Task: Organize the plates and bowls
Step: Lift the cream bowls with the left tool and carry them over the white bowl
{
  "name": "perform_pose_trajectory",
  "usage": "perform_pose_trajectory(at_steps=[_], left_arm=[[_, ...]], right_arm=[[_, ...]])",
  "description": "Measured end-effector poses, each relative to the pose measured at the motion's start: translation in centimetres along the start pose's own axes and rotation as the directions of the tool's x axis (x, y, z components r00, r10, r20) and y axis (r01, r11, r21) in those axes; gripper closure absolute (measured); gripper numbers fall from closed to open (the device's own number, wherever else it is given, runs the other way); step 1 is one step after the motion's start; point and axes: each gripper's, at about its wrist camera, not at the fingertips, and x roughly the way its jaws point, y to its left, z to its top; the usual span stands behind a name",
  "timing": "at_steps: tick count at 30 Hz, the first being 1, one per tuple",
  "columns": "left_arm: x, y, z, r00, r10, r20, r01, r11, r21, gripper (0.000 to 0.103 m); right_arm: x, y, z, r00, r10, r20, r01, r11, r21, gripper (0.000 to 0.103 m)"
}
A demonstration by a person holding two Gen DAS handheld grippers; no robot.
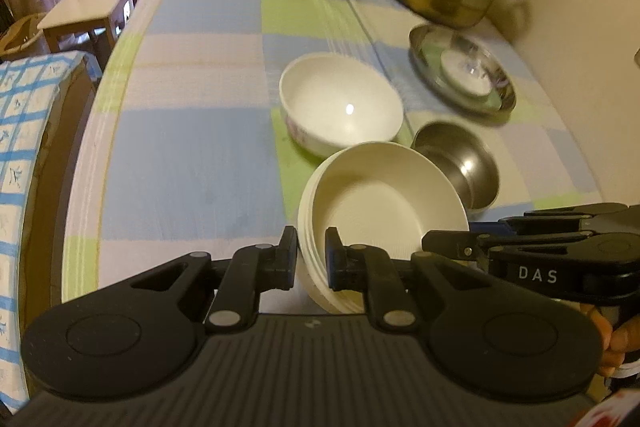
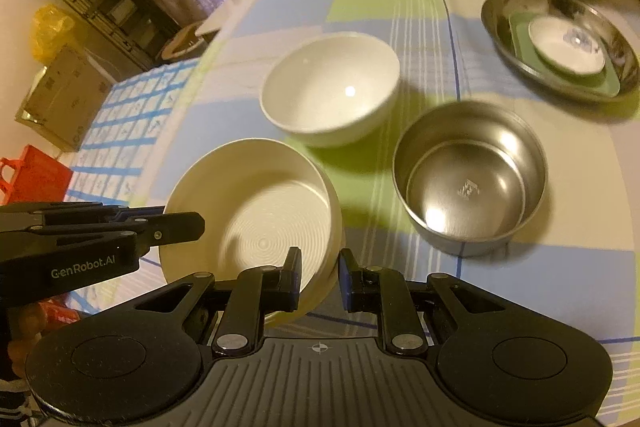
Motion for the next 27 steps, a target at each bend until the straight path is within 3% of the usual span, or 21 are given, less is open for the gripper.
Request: perform_pose_trajectory(at_steps=[12, 27], left_arm=[[0.1, -0.9, 5.0, 0.995, -0.001, 0.102, -0.002, 1.000, 0.025, 0.090], [3.0, -0.3, 8.7, 0.994, 0.019, 0.111, -0.020, 1.000, 0.007, 0.090]], right_arm=[[-1.6, -0.4, 4.5, 0.996, -0.005, 0.089, 0.004, 1.000, 0.011, 0.083], [0.3, -1.9, 8.6, 0.994, -0.020, 0.111, 0.017, 1.000, 0.026, 0.084]])
